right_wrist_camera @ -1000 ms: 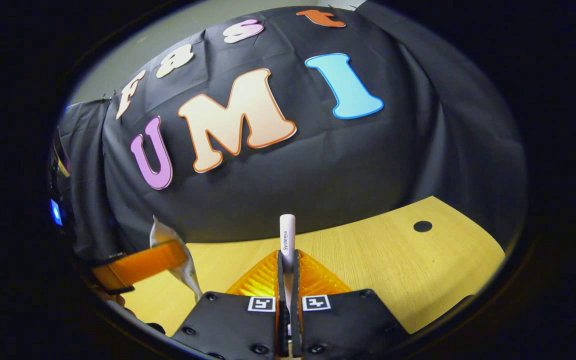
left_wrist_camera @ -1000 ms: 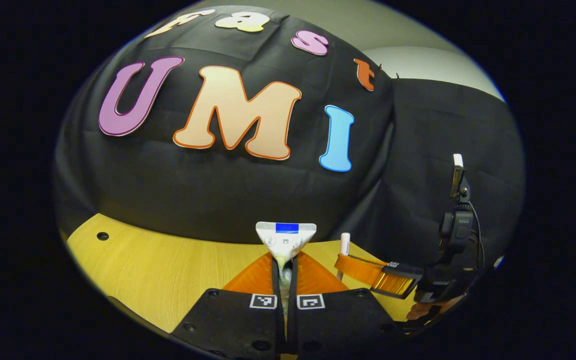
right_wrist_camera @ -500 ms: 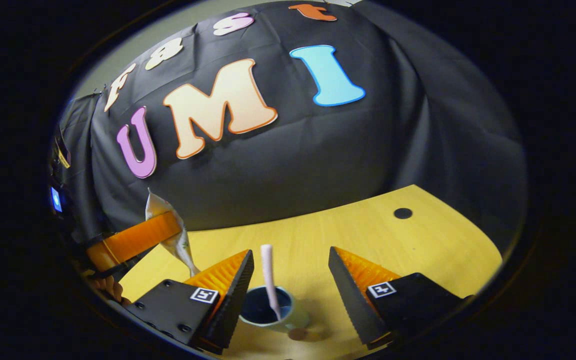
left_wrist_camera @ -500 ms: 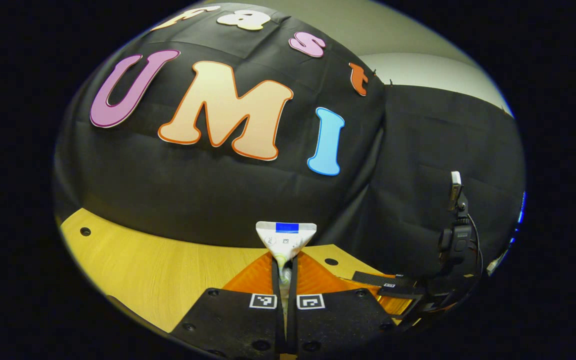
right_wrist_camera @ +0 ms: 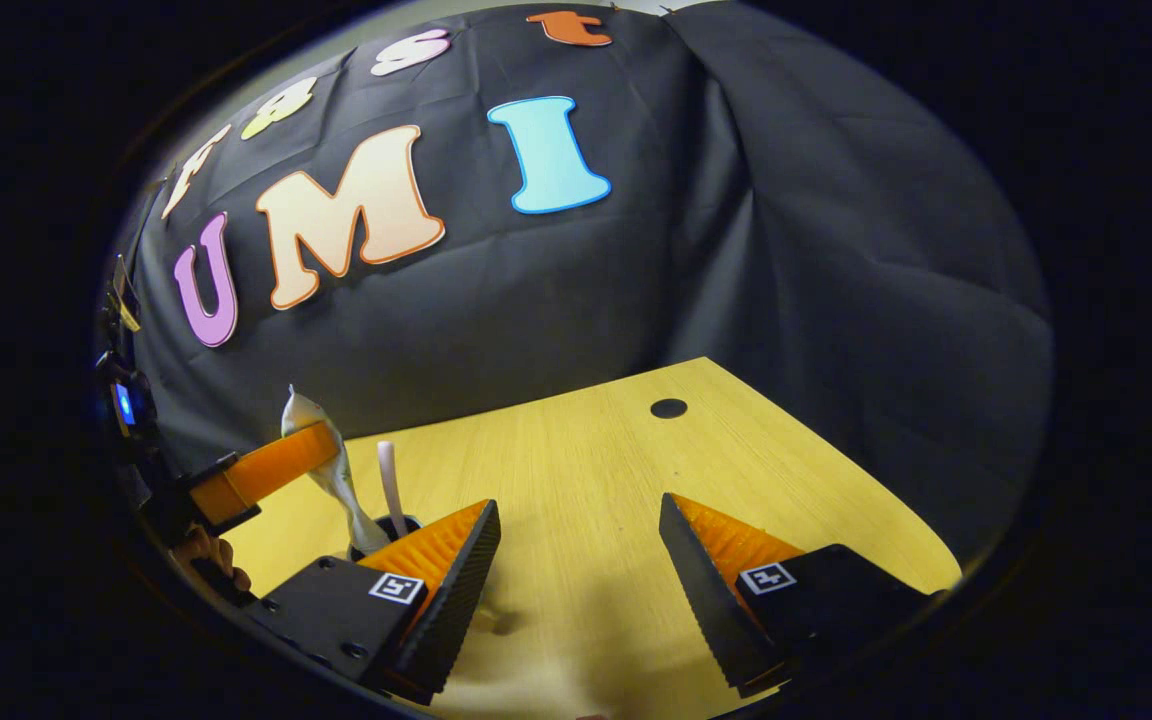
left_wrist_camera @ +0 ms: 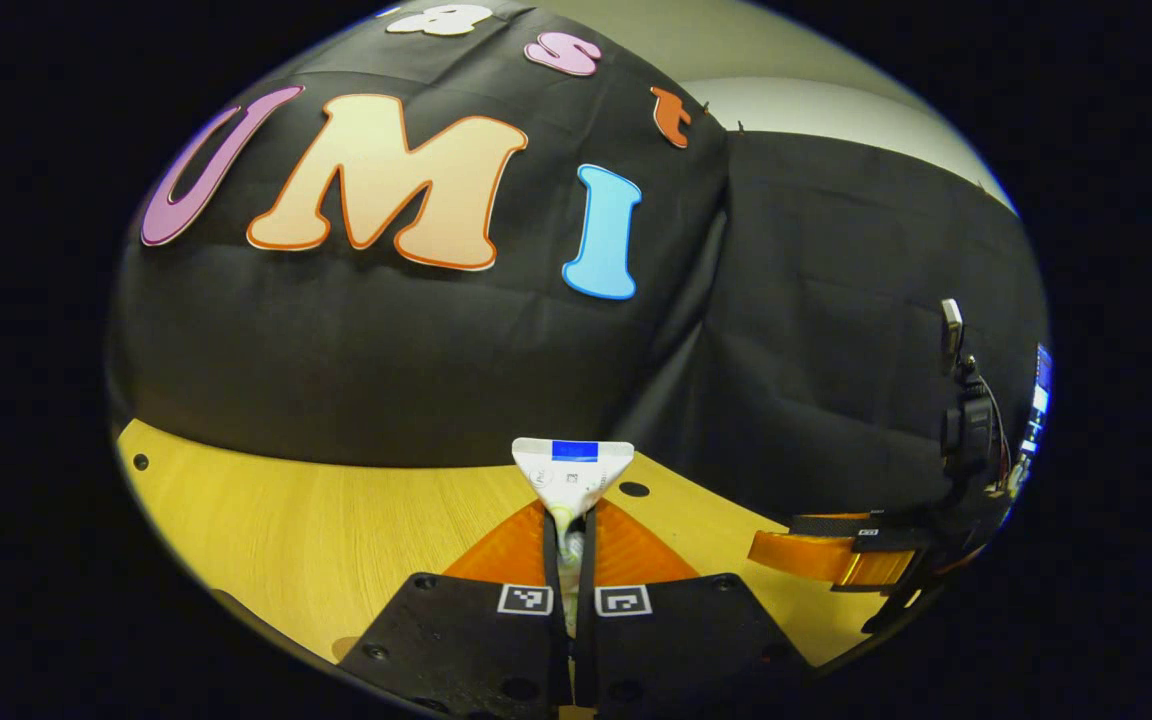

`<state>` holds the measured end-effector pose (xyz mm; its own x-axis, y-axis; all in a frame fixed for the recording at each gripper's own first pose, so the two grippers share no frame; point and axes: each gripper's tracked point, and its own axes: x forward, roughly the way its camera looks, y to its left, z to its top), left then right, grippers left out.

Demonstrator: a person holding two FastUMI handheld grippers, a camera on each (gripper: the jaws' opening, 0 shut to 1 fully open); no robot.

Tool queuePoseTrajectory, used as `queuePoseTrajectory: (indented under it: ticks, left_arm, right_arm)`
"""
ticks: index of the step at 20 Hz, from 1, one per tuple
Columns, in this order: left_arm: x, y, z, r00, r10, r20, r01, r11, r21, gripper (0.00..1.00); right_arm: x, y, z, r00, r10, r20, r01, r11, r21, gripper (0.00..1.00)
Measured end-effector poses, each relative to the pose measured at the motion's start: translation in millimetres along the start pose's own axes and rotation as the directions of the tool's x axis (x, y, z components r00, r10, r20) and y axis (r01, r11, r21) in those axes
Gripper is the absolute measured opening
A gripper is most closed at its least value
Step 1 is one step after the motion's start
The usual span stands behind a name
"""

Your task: Put the toothbrush and toothpaste on the desktop into the cup, then pick up the cup and place it on the coaster on the desktop.

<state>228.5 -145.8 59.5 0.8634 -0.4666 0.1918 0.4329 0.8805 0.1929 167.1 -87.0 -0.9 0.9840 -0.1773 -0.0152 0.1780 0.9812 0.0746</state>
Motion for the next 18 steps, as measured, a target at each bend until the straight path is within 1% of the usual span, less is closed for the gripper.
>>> queuePoseTrajectory:
  ticks: [4, 5, 6, 7, 10, 11, 13, 14, 15, 16, 17, 18]
  left_arm:
    - [-0.4, -1.3, -21.7, 0.998, -0.013, -0.056, 0.013, 1.0, 0.0, 0.07]
    - [-2.0, -3.9, -24.0, 0.998, -0.024, -0.066, 0.023, 1.0, -0.01, 0.1]
    - [-4.5, -5.5, -24.9, 0.998, -0.03, -0.058, 0.028, 0.999, -0.025, 0.12]
    - [-8.4, -5.7, -19.5, 0.998, -0.025, -0.053, 0.023, 0.999, -0.027, 0.25]
    - [-16.7, 1.6, -5.2, 1.0, 0.014, -0.015, -0.014, 1.0, -0.026, 0.77]
    - [-21.0, 4.1, -2.7, 1.0, 0.027, -0.007, -0.027, 0.999, -0.032, 0.89]
    - [-32.9, 12.7, 2.8, 0.998, 0.067, 0.0, -0.067, 0.997, -0.042, 0.93]
    - [-40.4, 17.8, 7.1, 0.996, 0.088, 0.008, -0.088, 0.995, -0.045, 0.93]
    - [-46.8, 23.7, 10.5, 0.994, 0.113, 0.011, -0.112, 0.993, -0.046, 0.93]
    - [-55.2, 30.6, 14.1, 0.99, 0.138, 0.014, -0.138, 0.989, -0.047, 0.93]
    - [-64.2, 35.9, 16.1, 0.987, 0.158, 0.014, -0.157, 0.986, -0.049, 0.93]
    - [-73.0, 42.5, 18.4, 0.983, 0.181, 0.014, -0.18, 0.982, -0.053, 0.93]
  right_arm:
    - [-7.4, -0.4, -4.8, 1.0, 0.003, -0.02, -0.004, 1.0, -0.023, 0.98]
    - [-9.1, 0.9, -5.3, 1.0, 0.006, -0.023, -0.007, 1.0, -0.024, 0.94]
    - [-9.5, 2.6, -6.2, 1.0, 0.013, -0.027, -0.013, 1.0, -0.023, 0.98]
    - [-10.4, 4.4, -6.3, 0.999, 0.019, -0.03, -0.02, 1.0, -0.019, 0.98]
    - [-13.3, 13.1, -9.8, 0.998, 0.046, -0.053, -0.047, 0.999, -0.017, 0.98]
    - [-13.0, 15.1, -10.9, 0.997, 0.058, -0.06, -0.059, 0.998, -0.027, 0.98]
    - [-16.1, 23.8, -12.1, 0.993, 0.087, -0.083, -0.091, 0.995, -0.05, 0.98]
    - [-18.9, 29.3, -12.6, 0.99, 0.101, -0.094, -0.108, 0.992, -0.062, 0.98]
    - [-21.2, 33.9, -12.1, 0.987, 0.118, -0.106, -0.126, 0.989, -0.075, 0.94]
    - [-20.9, 40.6, -12.6, 0.983, 0.139, -0.119, -0.15, 0.985, -0.085, 0.98]
    - [-21.3, 47.8, -13.2, 0.978, 0.161, -0.134, -0.174, 0.98, -0.094, 0.94]
    - [-22.7, 55.6, -14.6, 0.971, 0.183, -0.152, -0.2, 0.974, -0.108, 0.98]
